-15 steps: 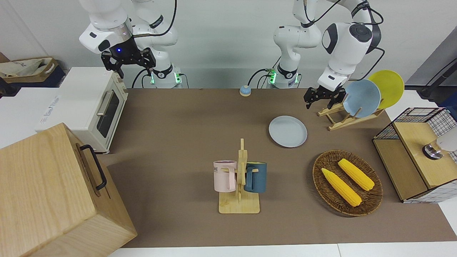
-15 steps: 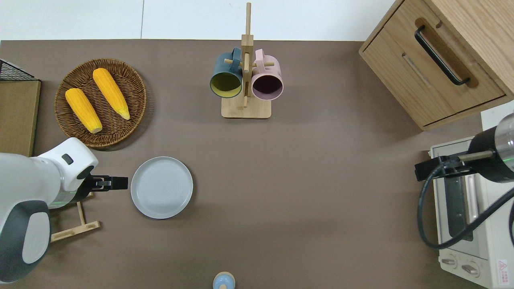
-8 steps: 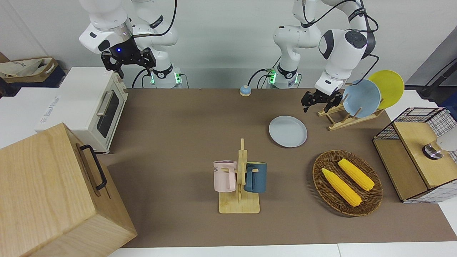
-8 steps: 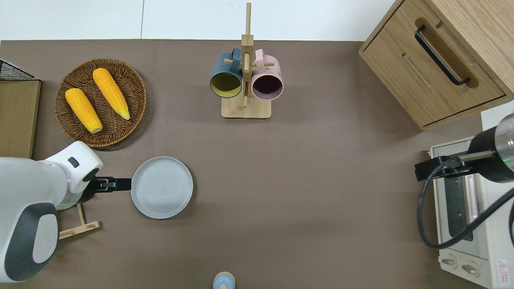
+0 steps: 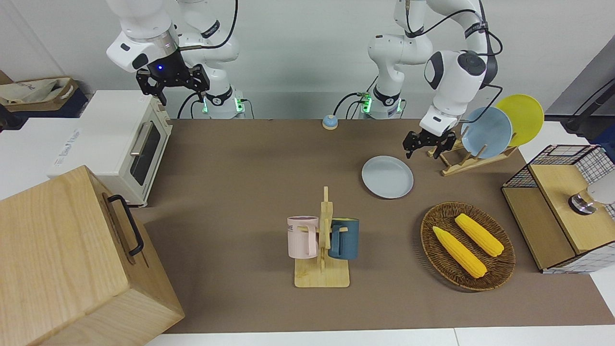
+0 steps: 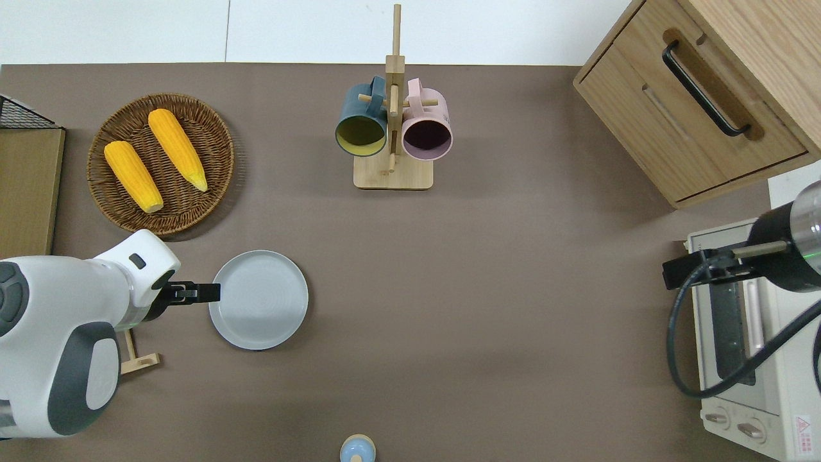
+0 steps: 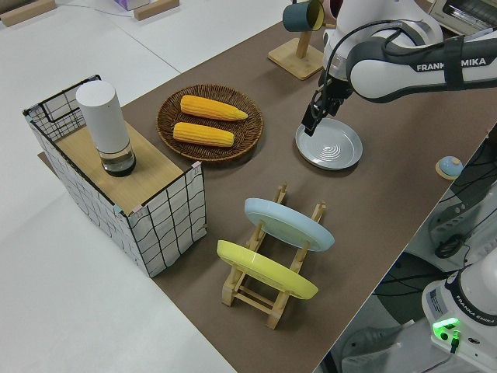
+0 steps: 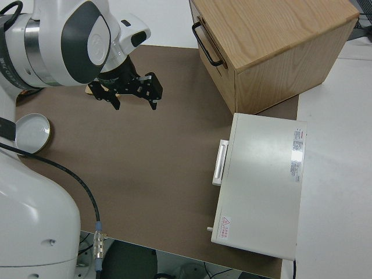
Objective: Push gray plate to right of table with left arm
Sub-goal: 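Lower the left gripper onto the gray plate's rim nearest the arm, then push the gray plate with the left gripper across the table toward the toaster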
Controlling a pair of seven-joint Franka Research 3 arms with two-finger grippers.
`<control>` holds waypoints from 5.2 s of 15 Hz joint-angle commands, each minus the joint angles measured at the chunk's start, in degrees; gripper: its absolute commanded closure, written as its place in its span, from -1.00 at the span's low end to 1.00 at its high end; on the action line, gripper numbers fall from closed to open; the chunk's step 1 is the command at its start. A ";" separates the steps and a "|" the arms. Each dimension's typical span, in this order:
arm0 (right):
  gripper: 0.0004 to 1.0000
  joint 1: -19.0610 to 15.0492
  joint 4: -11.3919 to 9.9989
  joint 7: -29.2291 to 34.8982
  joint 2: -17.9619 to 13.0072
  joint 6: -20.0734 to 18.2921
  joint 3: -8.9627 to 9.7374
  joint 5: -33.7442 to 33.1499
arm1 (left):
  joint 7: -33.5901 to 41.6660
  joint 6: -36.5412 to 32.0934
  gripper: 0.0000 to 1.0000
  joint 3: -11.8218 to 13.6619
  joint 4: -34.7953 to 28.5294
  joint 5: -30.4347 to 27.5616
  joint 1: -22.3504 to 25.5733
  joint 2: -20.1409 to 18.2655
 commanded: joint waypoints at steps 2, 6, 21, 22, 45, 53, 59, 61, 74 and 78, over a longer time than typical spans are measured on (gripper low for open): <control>-0.97 -1.07 0.53 0.75 -0.14 -0.89 0.92 0.25 | 0.29 7.27 -0.99 0.21 -4.22 -0.58 -0.18 1.48; -0.97 -1.15 0.53 0.75 -0.14 -0.89 0.92 0.25 | 1.51 12.82 -0.99 0.30 -7.21 -0.58 -0.09 3.33; -0.97 -1.07 0.53 0.66 -0.14 -0.89 0.92 0.25 | 4.86 17.84 -0.99 0.30 -11.34 -0.58 0.17 6.94; -0.97 -1.07 0.53 0.66 -0.14 -0.89 0.92 0.25 | 4.78 17.84 -0.98 0.30 -11.34 -0.58 0.17 7.11; -0.97 -1.15 0.53 0.66 -0.14 -0.89 0.92 0.25 | 2.06 18.10 1.00 -0.57 -10.82 -0.67 -1.05 8.35; -0.97 -1.07 0.53 0.66 -0.14 -0.89 0.92 0.25 | -5.67 20.29 1.00 -1.02 -10.29 -6.64 -9.83 11.07; -0.97 -1.15 0.53 0.66 -0.14 -0.89 0.92 0.25 | -18.50 20.74 1.00 -1.02 -9.06 -6.91 -18.62 11.95; -0.97 -1.07 0.53 0.75 -0.14 -0.89 0.92 0.25 | -21.93 21.96 1.00 -1.11 -8.80 -6.91 -20.74 12.91; -0.97 -1.07 0.53 0.75 -0.14 -0.89 0.92 0.25 | -43.29 23.11 1.00 -10.68 0.51 -6.74 -25.40 20.47; -0.97 -1.07 0.53 0.66 -0.14 -0.89 0.92 0.25 | -48.21 22.93 1.00 -12.27 3.85 -6.39 -26.72 22.40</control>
